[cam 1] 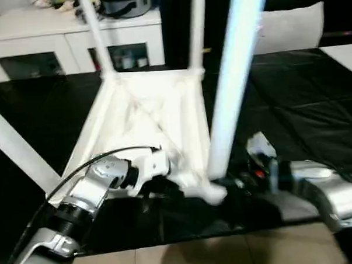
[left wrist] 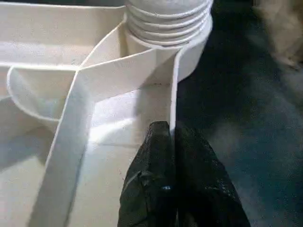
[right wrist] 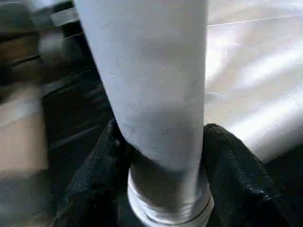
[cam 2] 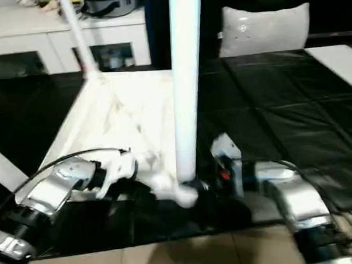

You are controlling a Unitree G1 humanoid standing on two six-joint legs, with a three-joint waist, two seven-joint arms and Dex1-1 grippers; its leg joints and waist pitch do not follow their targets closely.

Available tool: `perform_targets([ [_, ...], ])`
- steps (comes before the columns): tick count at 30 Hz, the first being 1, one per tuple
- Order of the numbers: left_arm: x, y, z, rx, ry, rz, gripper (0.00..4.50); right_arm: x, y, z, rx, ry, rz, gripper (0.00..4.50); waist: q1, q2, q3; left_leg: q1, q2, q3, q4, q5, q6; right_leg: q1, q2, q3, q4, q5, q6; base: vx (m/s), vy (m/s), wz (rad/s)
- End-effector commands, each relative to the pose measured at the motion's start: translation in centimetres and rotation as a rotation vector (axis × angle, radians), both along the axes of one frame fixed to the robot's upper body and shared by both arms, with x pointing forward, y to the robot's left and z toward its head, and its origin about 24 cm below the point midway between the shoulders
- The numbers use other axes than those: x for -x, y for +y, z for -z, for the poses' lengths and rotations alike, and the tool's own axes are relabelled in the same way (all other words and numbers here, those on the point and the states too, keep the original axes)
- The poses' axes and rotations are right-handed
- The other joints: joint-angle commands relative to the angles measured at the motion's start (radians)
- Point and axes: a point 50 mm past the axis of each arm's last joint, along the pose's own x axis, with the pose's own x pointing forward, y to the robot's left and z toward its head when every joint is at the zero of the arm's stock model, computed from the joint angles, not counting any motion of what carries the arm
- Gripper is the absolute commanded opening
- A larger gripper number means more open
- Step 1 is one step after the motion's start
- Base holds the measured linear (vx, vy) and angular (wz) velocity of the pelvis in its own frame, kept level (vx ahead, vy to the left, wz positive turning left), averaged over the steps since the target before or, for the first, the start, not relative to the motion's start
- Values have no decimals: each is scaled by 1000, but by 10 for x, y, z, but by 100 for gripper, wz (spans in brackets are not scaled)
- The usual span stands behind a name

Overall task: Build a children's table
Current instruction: Rotate leg to tighten

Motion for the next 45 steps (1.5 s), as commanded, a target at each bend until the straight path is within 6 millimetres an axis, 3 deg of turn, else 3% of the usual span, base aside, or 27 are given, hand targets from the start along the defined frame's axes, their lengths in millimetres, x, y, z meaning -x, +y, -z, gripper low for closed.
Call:
perform_targets([
  [1, -4, -23, -12, 72, -39, -36, 0, -13, 1, 4, 54, 7, 178, 198, -8, -14, -47, -6, 15, -18, -80, -307, -10, 47, -52, 17, -109, -647, -66, 0, 0, 0],
  [4, -13, -34, -15, 101, -56, -185, 0, -25, -1, 8, 95, 14, 411, 197, -42, -17, -50, -4, 12, -19, -77, -317, -8, 41, -46, 13, -115, -622, -63, 0, 0, 0],
  [6, -16, -47, -18, 133, -64, -263, 0, -26, 3, 10, 90, -5, 460, 197, -49, -15, -53, -4, 14, -19, -79, -311, 6, 41, -44, 13, -116, -579, -76, 0, 0, 0],
  [8, -16, -51, -18, 137, -70, -270, 0, -25, 7, 9, 75, -19, 437, 197, -45, -18, -59, -3, 16, -15, -77, -284, 28, 43, -44, 21, -111, -506, -99, 0, 0, 0],
  [9, -16, -52, -18, 137, -72, -269, 0, -24, 8, 9, 65, -24, 435, 250, -43, -16, -60, -8, 19, -14, -79, -260, 41, 46, -43, 24, -104, -446, -119, 0, 0, 0],
  [11, -15, -54, -18, 128, -78, -257, 0, -24, 10, 8, 33, -34, 433, 264, -40, -14, -63, -11, 20, -12, -77, -229, 53, 49, -43, 27, -96, -383, -145, 0, 0, 0],
  [13, -14, -51, -16, 96, -94, -244, 0, -22, 12, 7, 23, -46, 418, 284, -31, -4, -67, -6, 23, -7, -73, -185, 62, 48, -44, 31, -87, -281, -187, 0, 0, 0],
  [15, -14, -44, -14, 64, -106, -242, 0, -20, 11, 5, 12, -67, 398, 299, -26, -5, -69, -9, 21, -6, -71, -158, 72, 54, -43, 31, -80, -222, -207, 0, 0, 0],
  [19, -14, -34, -11, 39, -116, -200, 0, -18, 0, 1, -7, -103, 352, 338, -21, -3, -69, -13, 23, -7, -70, -145, 79, 60, -44, 29, -77, -214, -211, 0, 0, 0],
  [25, -8, -23, -13, 37, -125, -57, 0, -12, -17, -8, 24, -147, 187, 389, -15, 1, -68, -10, 27, -7, -70, -165, 84, 55, -44, 29, -78, -232, -214, 0, 0, 0],
  [28, -4, -20, -11, 9, -119, 20, 0, -9, -23, -11, 35, -142, 115, 402, -8, -3, -69, -7, 29, -5, -69, -170, 87, 54, -45, 31, -75, -218, -223, 0, 0, 0],
  [30, -2, -18, -9, -13, -119, 58, 0, -8, -25, -11, 57, -141, 79, 433, -3, -3, -69, -7, 31, -5, -68, -161, 89, 54, -46, 31, -73, -208, -228, 0, 0, 0],
  [34, 5, -12, -4, -63, -114, 201, 0, -2, -30, -13, 87, -121, -67, 433, 15, -6, -71, -5, 32, -3, -65, -155, 96, 53, -48, 32, -70, -213, -230, 0, 0, 0],
  [39, 13, -6, -4, -74, -86, 326, 0, 9, -28, -14, 51, -40, -265, 394, 28, -12, -70, -7, 37, -2, -66, -149, 104, 53, -50, 33, -66, -223, -231, 0, 0, 0],
  [45, 17, -3, -5, -76, -66, 398, 0, 14, -24, -10, 55, 25, -365, 340, 40, -16, -68, -7, 38, -2, -67, -155, 92, 50, -52, 34, -66, -257, -227, 0, 0, 0],
])
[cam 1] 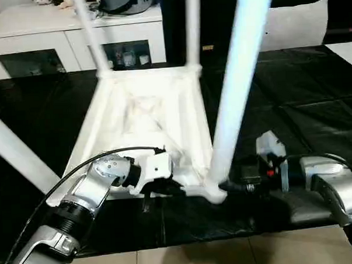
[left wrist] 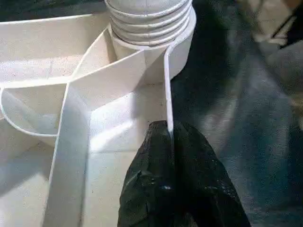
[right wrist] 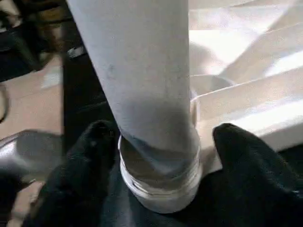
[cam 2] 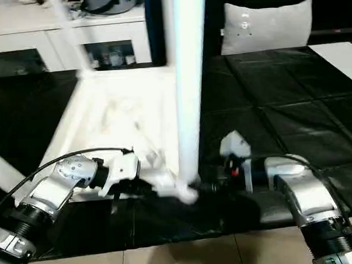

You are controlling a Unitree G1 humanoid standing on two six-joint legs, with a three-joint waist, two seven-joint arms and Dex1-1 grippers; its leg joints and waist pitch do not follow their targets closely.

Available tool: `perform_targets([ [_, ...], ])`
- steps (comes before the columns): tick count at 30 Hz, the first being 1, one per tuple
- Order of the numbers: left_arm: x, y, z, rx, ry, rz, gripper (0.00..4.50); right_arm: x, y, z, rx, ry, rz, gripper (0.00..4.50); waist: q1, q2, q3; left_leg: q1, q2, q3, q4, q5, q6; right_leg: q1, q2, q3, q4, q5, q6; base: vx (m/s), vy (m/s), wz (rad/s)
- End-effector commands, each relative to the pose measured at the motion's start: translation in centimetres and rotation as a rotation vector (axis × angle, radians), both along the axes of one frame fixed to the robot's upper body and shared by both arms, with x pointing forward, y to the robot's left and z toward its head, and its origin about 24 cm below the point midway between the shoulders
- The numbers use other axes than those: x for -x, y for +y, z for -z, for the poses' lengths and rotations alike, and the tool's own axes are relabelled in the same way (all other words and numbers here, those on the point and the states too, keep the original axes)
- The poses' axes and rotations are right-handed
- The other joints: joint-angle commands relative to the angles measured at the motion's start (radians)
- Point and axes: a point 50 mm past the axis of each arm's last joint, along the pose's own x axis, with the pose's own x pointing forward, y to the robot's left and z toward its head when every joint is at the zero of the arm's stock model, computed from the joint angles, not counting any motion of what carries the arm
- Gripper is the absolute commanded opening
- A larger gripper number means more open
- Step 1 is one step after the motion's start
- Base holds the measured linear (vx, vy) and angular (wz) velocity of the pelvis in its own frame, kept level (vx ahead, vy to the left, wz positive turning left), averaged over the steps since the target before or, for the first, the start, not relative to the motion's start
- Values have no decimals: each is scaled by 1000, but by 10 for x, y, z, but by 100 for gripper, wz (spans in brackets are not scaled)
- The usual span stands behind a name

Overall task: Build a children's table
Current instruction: Rotate leg to tighten

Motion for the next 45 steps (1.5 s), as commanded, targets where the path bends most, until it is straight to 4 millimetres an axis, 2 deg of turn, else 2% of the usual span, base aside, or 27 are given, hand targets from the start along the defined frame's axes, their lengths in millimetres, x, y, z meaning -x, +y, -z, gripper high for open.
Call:
perform_targets([
  [1, 6, -6, 0, -35, -2, 105, 0, -1, 2, -5, -6, -5, -36, 324, -3, -21, -66, 4, 37, -1, -67, -163, 84, 55, -52, 37, -58, -287, -213, 0, 0, 0],
  [2, 6, -6, 0, -36, -2, 109, 0, -1, 3, -5, -8, 1, -44, 315, -4, -25, -66, 5, 37, 0, -66, -168, 82, 54, -52, 37, -59, -299, -209, 0, 0, 0],
  [4, 6, -5, 0, -38, -3, 118, 0, -1, 3, -6, -12, 3, -60, 308, -4, -25, -65, 5, 36, -1, -68, -178, 74, 54, -53, 37, -62, -337, -195, 0, 0, 0],
  [6, 7, -3, 0, -39, -2, 123, 0, -2, 5, -6, -19, -6, -70, 282, -4, -26, -64, 5, 37, -1, -68, -182, 69, 53, -53, 38, -64, -352, -187, 0, 0, 0],
  [11, 6, -3, 1, -37, -1, 124, 0, -4, 9, -6, -35, -16, -72, 257, -5, -28, -67, 4, 36, -2, -67, -167, 70, 54, -51, 38, -58, -311, -197, 0, 0, 0],
  [12, 6, -3, 1, -36, -1, 123, 0, -4, 9, -6, -39, -15, -73, 236, -6, -28, -66, 3, 35, -1, -67, -168, 70, 54, -51, 38, -59, -318, -195, 0, 0, 0],
  [17, 7, -4, 3, -28, 6, 110, 0, 1, 14, -4, -65, 23, -96, 208, -6, -29, -63, 4, 36, -2, -68, -189, 58, 52, -51, 38, -62, -362, -185, 0, 0, 0],
  [18, 6, -5, 3, -13, 12, 87, 0, 3, 16, -4, -85, 34, -95, 205, -6, -29, -63, 5, 36, -2, -69, -194, 56, 51, -50, 39, -62, -360, -187, 0, 0, 0],
  [19, 5, -7, 3, 1, 18, 63, 0, 5, 17, -4, -105, 42, -83, 203, -7, -24, -63, 6, 36, -2, -69, -199, 52, 51, -49, 40, -63, -356, -188, 0, 0, 0],
  [21, 3, -10, 2, 23, 28, 8, 0, 6, 18, -5, -122, 42, -55, 201, -6, -25, -63, 6, 36, -2, -69, -201, 48, 53, -50, 40, -61, -348, -192, 0, 0, 0],
  [23, -1, -14, 1, 51, 24, -73, 0, 7, 22, -3, -116, 23, 2, 198, -8, -25, -60, 8, 35, -2, -71, -214, 45, 50, -49, 41, -66, -369, -185, 0, 0, 0],
  [25, -3, -18, 0, 75, 25, -125, 0, 4, 23, 1, -92, 6, 78, 198, -12, -27, -56, 9, 31, -4, -74, -245, 33, 51, -51, 37, -73, -441, -165, 0, 0, 0],
  [26, -4, -20, -1, 93, 24, -169, 0, 1, 24, 4, -71, -11, 157, 198, -17, -28, -52, 9, 28, -5, -75, -263, 26, 49, -51, 36, -80, -497, -141, 0, 0, 0],
  [27, -6, -23, -2, 106, 16, -212, 0, -4, 25, 6, -56, -28, 237, 197, -24, -24, -49, 12, 26, -6, -76, -281, 13, 46, -50, 34, -86, -541, -122, 0, 0, 0],
  [28, -8, -25, -3, 117, 16, -264, 0, -9, 25, 7, -52, -38, 323, 196, -35, -28, -48, 11, 20, -10, -76, -300, 6, 49, -50, 28, -92, -594, -95, 0, 0, 0],
  [29, -11, -28, -5, 131, 13, -332, 0, -15, 26, 8, -40, -48, 429, 195, -42, -27, -47, 6, 19, -12, -78, -301, -1, 52, -49, 27, -90, -607, -82, 0, 0, 0],
  [30, -13, -29, -5, 136, 11, -358, 0, -17, 26, 9, -32, -52, 466, 195, -54, -25, -46, 7, 15, -15, -76, -310, -9, 47, -48, 20, -99, -647, -61, 0, 0, 0],
  [31, -14, -31, -6, 142, 7, -385, 0, -19, 26, 10, -16, -55, 509, 194, -69, -27, -49, 9, 10, -15, -72, -317, -5, 46, -47, 17, -106, -664, -48, 0, 0, 0],
  [32, -14, -31, -6, 142, 7, -385, 0, -19, 26, 10, -16, -55, 509, 193, -73, -27, -49, 8, 10, -17, -73, -318, 1, 46, -47, 16, -108, -663, -46, 0, 0, 0],
  [33, -16, -35, -7, 155, 8, -424, 0, -22, 26, 12, 8, -64, 564, 193, -83, -25, -50, 6, 12, -17, -74, -318, 12, 48, -44, 16, -108, -642, -49, 0, 0, 0],
  [35, -20, -48, -11, 200, 3, -538, 0, -27, 32, 17, 33, -66, 678, 193, -90, -23, -53, 4, 16, -16, -76, -299, 19, 47, -41, 18, -103, -575, -73, 0, 0, 0],
  [37, -21, -53, -11, 205, -9, -555, 0, -28, 35, 18, 8, -66, 684, 193, -92, -28, -56, 3, 15, -13, -76, -278, 32, 49, -42, 21, -100, -528, -93, 0, 0, 0],
  [38, -21, -54, -11, 204, -11, -555, 0, -28, 35, 18, 5, -66, 684, 227, -91, -27, -56, 4, 15, -12, -75, -278, 39, 48, -42, 23, -100, -523, -95, 0, 0, 0],
  [40, -21, -55, -11, 187, -30, -546, 0, -28, 36, 16, -16, -68, 693, 261, -87, -22, -59, 2, 19, -11, -76, -250, 54, 50, -42, 29, -92, -459, -118, 0, 0, 0],
  [42, -22, -53, -11, 170, -42, -543, 0, -28, 35, 15, -26, -68, 690, 271, -85, -19, -61, 2, 20, -10, -75, -232, 58, 51, -42, 31, -89, -416, -133, 0, 0, 0],
  [43, -22, -50, -10, 157, -51, -542, 0, -27, 33, 13, -33, -78, 670, 280, -79, -18, -63, 3, 20, -7, -74, -210, 63, 54, -42, 33, -83, -365, -155, 0, 0, 0],
  [45, -22, -47, -10, 145, -58, -544, 0, -26, 31, 11, -40, -89, 653, 295, -74, -17, -64, 3, 21, -6, -73, -198, 67, 57, -43, 33, -79, -334, -167, 0, 0, 0],
])
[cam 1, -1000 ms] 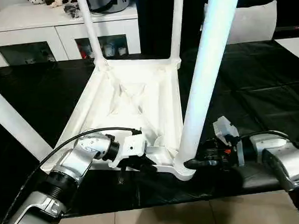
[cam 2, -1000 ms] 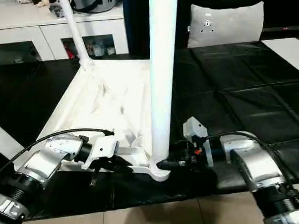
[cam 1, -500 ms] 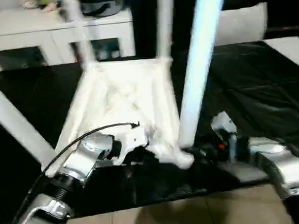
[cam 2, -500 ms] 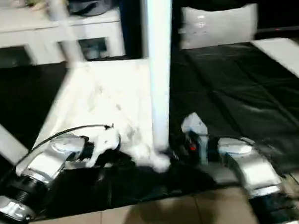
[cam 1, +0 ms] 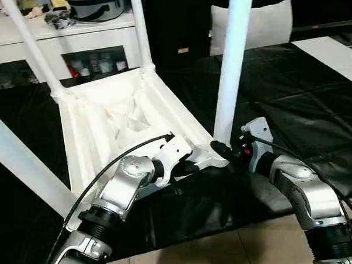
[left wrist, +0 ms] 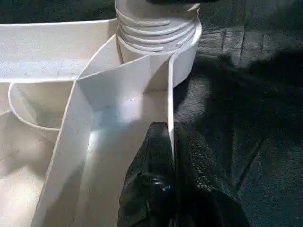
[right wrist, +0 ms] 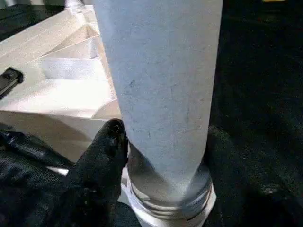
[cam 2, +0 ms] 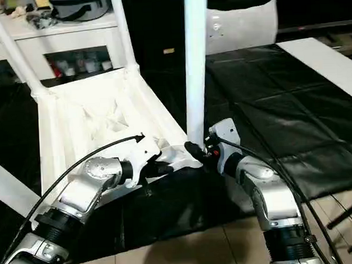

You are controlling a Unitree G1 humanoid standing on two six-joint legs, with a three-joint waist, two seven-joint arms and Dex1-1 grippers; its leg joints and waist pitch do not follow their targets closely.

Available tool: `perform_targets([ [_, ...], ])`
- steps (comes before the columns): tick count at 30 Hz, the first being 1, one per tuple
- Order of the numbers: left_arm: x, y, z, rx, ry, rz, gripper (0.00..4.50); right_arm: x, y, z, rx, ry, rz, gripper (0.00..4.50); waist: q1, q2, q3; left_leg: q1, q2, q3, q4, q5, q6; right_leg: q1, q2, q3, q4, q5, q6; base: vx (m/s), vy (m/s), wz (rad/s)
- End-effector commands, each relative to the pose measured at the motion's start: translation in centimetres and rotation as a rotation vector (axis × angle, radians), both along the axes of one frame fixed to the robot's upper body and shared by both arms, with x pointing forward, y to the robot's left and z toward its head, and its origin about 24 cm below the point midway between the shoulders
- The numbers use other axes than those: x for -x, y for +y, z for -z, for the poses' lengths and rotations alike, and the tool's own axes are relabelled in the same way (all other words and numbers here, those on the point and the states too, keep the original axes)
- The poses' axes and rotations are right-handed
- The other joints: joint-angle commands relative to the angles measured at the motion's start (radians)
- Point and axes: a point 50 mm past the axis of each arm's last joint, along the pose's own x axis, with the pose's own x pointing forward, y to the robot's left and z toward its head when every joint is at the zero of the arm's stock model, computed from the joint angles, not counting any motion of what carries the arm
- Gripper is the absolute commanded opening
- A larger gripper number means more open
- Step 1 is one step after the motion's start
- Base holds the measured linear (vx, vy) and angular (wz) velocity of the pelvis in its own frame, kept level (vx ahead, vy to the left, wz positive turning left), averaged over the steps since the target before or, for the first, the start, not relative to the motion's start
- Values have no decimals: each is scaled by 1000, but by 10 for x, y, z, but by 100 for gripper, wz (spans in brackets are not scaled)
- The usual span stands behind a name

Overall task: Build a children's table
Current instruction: Rotate leg to tighten

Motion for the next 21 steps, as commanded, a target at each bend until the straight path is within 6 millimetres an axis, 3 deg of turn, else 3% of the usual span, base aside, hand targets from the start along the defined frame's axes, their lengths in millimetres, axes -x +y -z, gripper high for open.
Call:
perform_targets([
  [1, -5, 0, -13, 14, -72, -5, 0, 4, 4, 3, -17, 20, -44, 304, 8, -15, -62, -5, 24, -5, -68, -193, 68, 53, -43, 32, -73, -323, -178, 0, 0, 0],
  [6, -4, 8, -12, 2, -71, 32, 0, 5, -10, -4, -9, -13, -114, 348, 10, -16, -61, -8, 25, -7, -69, -200, 70, 58, -45, 31, -72, -330, -182, 0, 0, 0],
  [13, 1, 16, -10, -20, -68, 166, 0, 7, -23, -12, 34, -25, -239, 417, 15, -16, -63, -6, 27, -5, -65, -179, 85, 56, -45, 32, -68, -291, -203, 0, 0, 0],
  [21, 12, 32, -8, -122, -46, 438, 0, 13, -29, -20, 134, -49, -480, 448, 38, -13, -64, 1, 32, -3, -64, -173, 88, 52, -46, 34, -59, -254, -224, 0, 0, 0],
])
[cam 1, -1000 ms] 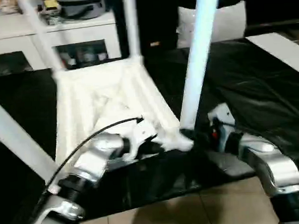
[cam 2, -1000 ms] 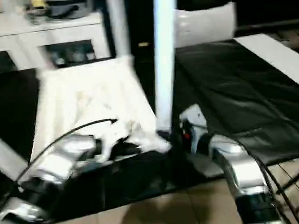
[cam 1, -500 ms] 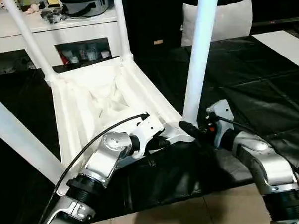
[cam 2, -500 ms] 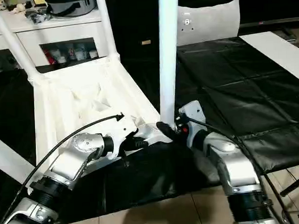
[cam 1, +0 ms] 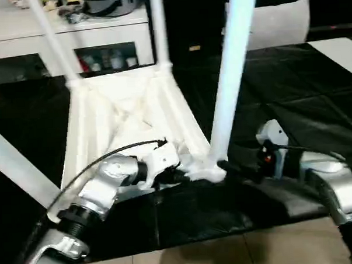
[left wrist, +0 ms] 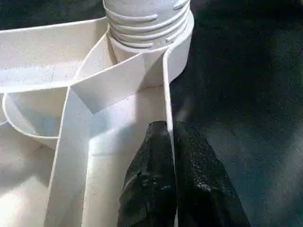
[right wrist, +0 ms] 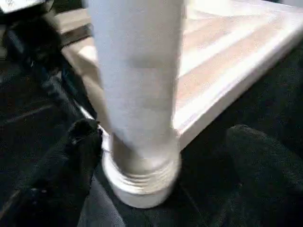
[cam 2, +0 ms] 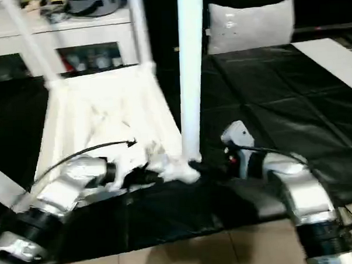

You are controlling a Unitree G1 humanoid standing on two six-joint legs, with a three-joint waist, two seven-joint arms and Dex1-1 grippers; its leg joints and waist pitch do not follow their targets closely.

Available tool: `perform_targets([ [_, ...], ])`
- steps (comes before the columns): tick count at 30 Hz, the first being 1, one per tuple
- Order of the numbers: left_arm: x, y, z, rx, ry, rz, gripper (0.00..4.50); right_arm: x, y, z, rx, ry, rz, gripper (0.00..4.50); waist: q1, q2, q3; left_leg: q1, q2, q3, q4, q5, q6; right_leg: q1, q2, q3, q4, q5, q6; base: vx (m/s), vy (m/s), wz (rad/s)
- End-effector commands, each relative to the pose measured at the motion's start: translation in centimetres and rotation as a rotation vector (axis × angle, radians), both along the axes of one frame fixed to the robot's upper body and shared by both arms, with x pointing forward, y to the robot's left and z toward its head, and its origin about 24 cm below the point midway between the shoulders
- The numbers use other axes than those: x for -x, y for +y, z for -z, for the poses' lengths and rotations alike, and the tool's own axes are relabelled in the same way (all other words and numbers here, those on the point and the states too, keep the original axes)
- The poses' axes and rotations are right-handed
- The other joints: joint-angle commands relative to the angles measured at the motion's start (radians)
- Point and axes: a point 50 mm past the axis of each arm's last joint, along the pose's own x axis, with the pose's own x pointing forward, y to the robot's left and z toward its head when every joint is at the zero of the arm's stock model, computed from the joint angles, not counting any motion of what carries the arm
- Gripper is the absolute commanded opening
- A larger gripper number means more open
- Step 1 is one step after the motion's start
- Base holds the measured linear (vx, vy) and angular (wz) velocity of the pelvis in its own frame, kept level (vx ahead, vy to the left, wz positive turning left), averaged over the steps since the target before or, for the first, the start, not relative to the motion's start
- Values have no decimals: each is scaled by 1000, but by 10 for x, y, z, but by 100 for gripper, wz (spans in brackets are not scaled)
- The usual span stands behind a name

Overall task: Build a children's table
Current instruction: Rotate leg to tighten

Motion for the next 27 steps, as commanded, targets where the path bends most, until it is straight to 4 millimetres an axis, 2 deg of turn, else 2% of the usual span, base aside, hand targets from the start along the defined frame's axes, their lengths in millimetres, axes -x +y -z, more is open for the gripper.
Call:
perform_targets([
  [1, 4, -7, -4, -34, -14, 130, 0, 1, 3, -2, 20, -13, -67, 448, 3, -13, -65, 2, 34, -1, -64, -173, 87, 55, -47, 36, -57, -247, -220, 0, 0, 0],
  [2, 5, -5, -3, -52, -10, 166, 0, 4, 4, -1, 16, 1, -113, 448, 7, -12, -65, 4, 34, -1, -63, -177, 87, 54, -47, 37, -57, -249, -222, 0, 0, 0],
  [3, 8, 0, -3, -79, 5, 222, 0, 10, 7, -1, -12, 48, -203, 433, 13, -19, -66, 4, 34, 0, -63, -184, 90, 55, -47, 36, -58, -256, -222, 0, 0, 0],
  [4, 10, 1, -3, -87, 12, 243, 0, 11, 8, -1, -25, 65, -232, 422, 16, -16, -66, 3, 35, -1, -64, -185, 90, 57, -48, 36, -54, -256, -224, 0, 0, 0],
  [6, 11, 3, -3, -95, 20, 268, 0, 13, 9, 0, -38, 88, -267, 411, 19, -18, -65, 1, 38, -1, -65, -181, 90, 56, -49, 37, -53, -251, -227, 0, 0, 0],
  [9, 13, 5, -3, -99, 27, 285, 0, 13, 12, 2, -43, 92, -285, 377, 26, -19, -65, 3, 38, -1, -66, -184, 78, 54, -52, 38, -54, -278, -224, 0, 0, 0],
  [10, 13, 5, -2, -100, 29, 286, 0, 13, 12, 2, -48, 96, -290, 371, 27, -23, -64, 3, 38, 0, -66, -181, 74, 54, -51, 38, -55, -281, -219, 0, 0, 0],
  [14, 14, 5, 0, -96, 29, 292, 0, 13, 15, 5, -64, 109, -310, 332, 30, -23, -64, 3, 36, 0, -66, -188, 67, 54, -52, 39, -57, -314, -207, 0, 0, 0],
  [17, 14, 5, 0, -92, 34, 300, 0, 14, 16, 6, -74, 120, -327, 315, 30, -22, -66, 3, 36, -1, -65, -177, 67, 54, -50, 38, -55, -300, -205, 0, 0, 0],
  [19, 14, 5, 0, -93, 36, 305, 0, 14, 17, 7, -88, 128, -329, 282, 30, -22, -66, 1, 36, -1, -64, -173, 71, 54, -50, 38, -54, -290, -208, 0, 0, 0],
  [23, 14, 5, 1, -91, 32, 301, 0, 15, 20, 8, -116, 148, -340, 275, 31, -23, -66, 2, 36, 0, -65, -172, 71, 54, -50, 38, -54, -291, -210, 0, 0, 0],
  [25, 13, 5, 1, -89, 33, 298, 0, 16, 21, 8, -121, 154, -345, 245, 31, -23, -66, 2, 36, -1, -65, -173, 69, 54, -50, 38, -55, -304, -205, 0, 0, 0],
  [27, 12, 6, 1, -90, 45, 275, 0, 16, 24, 7, -167, 165, -344, 240, 31, -24, -66, 2, 36, -1, -65, -171, 69, 54, -50, 38, -56, -310, -202, 0, 0, 0],
])
